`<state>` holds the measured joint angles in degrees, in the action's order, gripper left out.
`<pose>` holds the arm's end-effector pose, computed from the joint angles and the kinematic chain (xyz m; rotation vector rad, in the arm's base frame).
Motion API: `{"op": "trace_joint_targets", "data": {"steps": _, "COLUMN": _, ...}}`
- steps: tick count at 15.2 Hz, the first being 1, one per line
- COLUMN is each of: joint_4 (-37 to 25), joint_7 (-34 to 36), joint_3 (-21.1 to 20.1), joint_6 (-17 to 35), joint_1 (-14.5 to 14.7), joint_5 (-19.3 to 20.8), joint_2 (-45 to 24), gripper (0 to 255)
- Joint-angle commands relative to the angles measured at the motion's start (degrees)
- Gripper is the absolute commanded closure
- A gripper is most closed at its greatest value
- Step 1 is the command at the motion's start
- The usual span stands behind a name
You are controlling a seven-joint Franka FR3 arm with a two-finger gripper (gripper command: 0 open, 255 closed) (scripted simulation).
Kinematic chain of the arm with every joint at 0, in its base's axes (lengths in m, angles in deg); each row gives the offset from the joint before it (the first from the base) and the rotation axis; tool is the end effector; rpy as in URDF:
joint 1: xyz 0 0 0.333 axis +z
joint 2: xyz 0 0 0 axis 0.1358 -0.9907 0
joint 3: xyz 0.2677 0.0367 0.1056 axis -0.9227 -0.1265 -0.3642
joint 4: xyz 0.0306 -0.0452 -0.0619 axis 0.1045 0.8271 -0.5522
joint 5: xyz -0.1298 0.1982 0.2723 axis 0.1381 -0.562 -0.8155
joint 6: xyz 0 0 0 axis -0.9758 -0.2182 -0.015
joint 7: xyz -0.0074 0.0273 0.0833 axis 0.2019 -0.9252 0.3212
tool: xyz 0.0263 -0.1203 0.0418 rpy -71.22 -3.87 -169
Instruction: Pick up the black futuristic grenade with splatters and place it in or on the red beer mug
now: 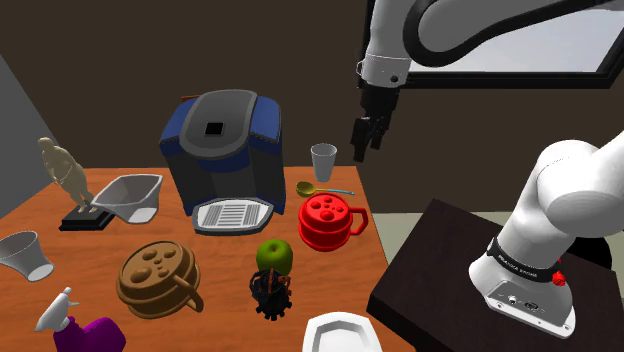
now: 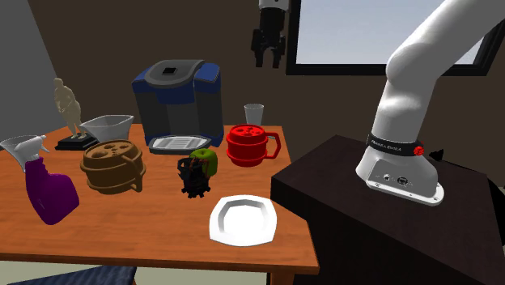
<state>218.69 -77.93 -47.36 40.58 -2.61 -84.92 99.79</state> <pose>0.3540 0.1199 0.4423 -3.0588 -0.0919 -0.0366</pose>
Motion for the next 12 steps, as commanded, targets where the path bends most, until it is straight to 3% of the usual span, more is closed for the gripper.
{"op": "trace_joint_targets", "data": {"steps": 1, "joint_4": -0.1, "joint_7": 0.6, "joint_3": -1.7, "joint_6": 3.2, "joint_1": 0.8, "joint_5": -0.5, "joint_2": -3.4, "gripper": 0}}
{"op": "trace_joint_targets", "data": {"steps": 7, "joint_4": -1.8, "joint_7": 2.3, "joint_3": -6.2, "joint_6": 12.2, "joint_1": 2.7, "joint_5": -0.6, "joint_2": -14.6, "gripper": 0}}
{"op": "trace_joint_targets", "data": {"steps": 12, "joint_4": -4.9, "joint_7": 4.8, "joint_3": -9.5, "joint_6": 18.9, "joint_1": 3.9, "joint_5": 1.6, "joint_2": -24.9, "gripper": 0}}
